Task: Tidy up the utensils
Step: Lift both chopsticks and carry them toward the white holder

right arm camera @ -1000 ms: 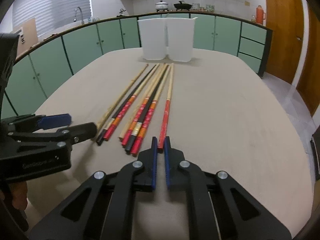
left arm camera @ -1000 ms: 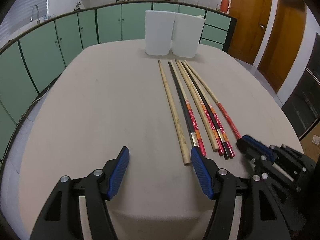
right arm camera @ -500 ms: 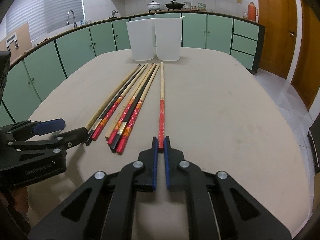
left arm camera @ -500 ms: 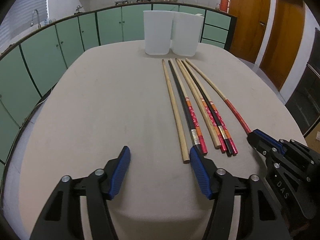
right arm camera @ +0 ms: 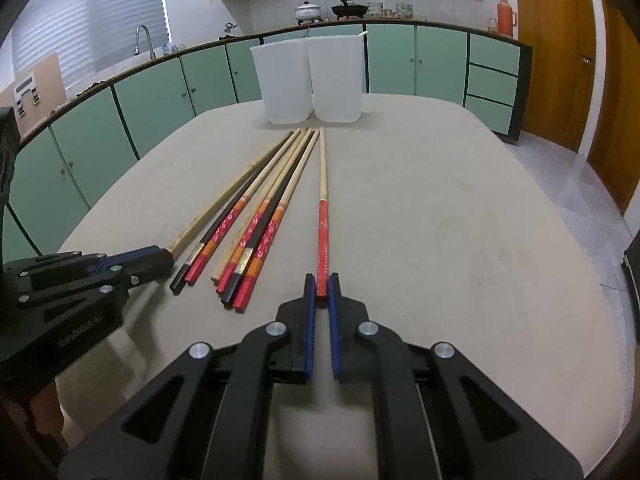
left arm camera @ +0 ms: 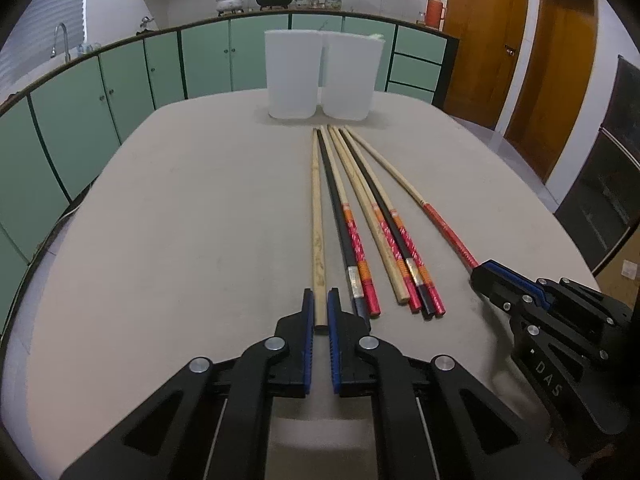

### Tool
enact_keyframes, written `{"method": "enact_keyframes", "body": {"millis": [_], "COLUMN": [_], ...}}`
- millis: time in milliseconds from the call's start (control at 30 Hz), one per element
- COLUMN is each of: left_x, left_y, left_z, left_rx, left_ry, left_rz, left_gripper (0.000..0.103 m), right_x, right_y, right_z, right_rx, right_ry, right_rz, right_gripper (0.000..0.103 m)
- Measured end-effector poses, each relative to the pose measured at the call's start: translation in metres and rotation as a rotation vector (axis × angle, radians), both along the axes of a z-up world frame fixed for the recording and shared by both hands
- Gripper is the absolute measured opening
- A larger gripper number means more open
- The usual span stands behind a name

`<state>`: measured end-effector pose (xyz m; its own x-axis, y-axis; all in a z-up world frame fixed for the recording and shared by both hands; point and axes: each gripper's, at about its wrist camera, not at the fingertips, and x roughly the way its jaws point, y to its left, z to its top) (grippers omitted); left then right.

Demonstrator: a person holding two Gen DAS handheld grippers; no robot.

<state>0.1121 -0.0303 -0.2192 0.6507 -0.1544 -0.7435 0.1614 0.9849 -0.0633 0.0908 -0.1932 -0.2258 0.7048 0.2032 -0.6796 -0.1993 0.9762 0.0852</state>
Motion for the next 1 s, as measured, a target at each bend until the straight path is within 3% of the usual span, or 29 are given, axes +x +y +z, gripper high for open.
{"method": "enact_keyframes", "body": {"millis": [400, 600, 833, 1000], "left_x": [0.0, 0.012, 0.033, 0.055], "left_y": [0.008, 0.014, 0.015, 0.018], "left_z": [0.08, 0.117, 0.151, 0.17], "left_rx": [-0.001, -0.021, -0.027, -0.05], "left_ry": [-0.185, -0.267, -0.342, -0.353], "left_rz": [-0.006, -0.011, -0.015, -0.021], "left_gripper": [0.007, 0.007, 0.006, 0.006], "right_x": [0.006, 0.016, 0.039, 0.061], "right_y": [-0.016, -0.025, -0.031, -0.034], "right_z": [0.071, 0.11, 0.149, 0.173], "right_rx": [-0.012, 0.035, 0.067, 0.108], "right_ry": [-0.133, -0.178, -0.2, -0.175], "right_rz": [0.01, 0.019, 0.04, 0.061], "right_gripper": [0.005, 0.005, 0.005, 0.005]}}
